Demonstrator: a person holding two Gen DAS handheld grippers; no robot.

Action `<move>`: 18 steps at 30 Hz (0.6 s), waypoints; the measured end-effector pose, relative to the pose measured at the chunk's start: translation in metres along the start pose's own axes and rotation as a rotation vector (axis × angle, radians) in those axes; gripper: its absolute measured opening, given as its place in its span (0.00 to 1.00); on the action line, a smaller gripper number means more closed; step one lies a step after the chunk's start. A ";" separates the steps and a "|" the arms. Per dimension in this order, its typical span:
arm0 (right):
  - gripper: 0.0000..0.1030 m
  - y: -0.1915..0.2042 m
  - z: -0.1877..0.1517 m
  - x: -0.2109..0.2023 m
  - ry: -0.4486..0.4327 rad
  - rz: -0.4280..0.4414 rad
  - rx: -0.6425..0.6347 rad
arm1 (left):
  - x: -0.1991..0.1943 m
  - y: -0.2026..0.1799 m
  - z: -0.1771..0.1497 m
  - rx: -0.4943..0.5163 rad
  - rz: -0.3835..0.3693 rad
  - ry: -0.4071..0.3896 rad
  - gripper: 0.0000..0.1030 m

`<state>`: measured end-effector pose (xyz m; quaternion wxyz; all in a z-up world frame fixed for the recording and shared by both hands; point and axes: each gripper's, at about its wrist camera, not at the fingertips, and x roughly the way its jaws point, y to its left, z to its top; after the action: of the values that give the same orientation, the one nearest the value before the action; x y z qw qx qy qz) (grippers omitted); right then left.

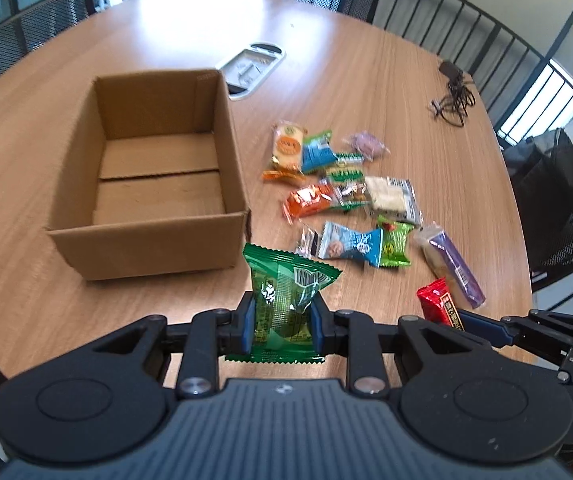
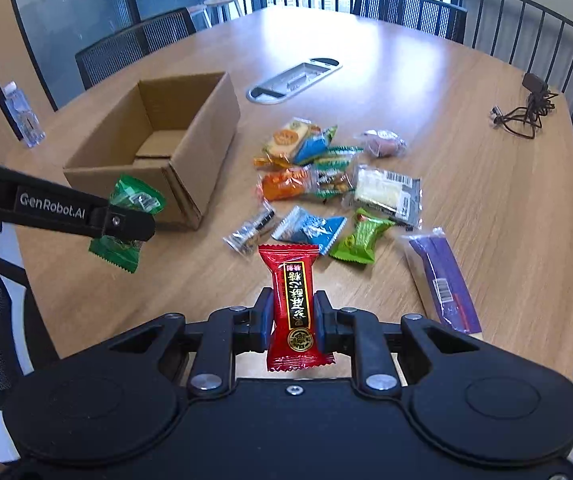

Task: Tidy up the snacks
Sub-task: 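Grasp the red snack packet with the right gripper and lift it, then carry both packets over the cardboard box and release them inside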

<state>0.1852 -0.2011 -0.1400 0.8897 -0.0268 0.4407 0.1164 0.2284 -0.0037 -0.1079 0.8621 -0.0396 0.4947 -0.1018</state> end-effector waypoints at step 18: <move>0.20 0.022 0.002 -0.042 -0.138 0.095 -0.069 | -0.080 0.022 -0.030 -0.110 0.126 -0.144 0.26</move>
<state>0.1567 -0.1868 -0.1041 0.9100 -0.0285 0.3748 0.1751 0.1659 0.0356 -0.0590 0.8967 -0.0627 0.4378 -0.0169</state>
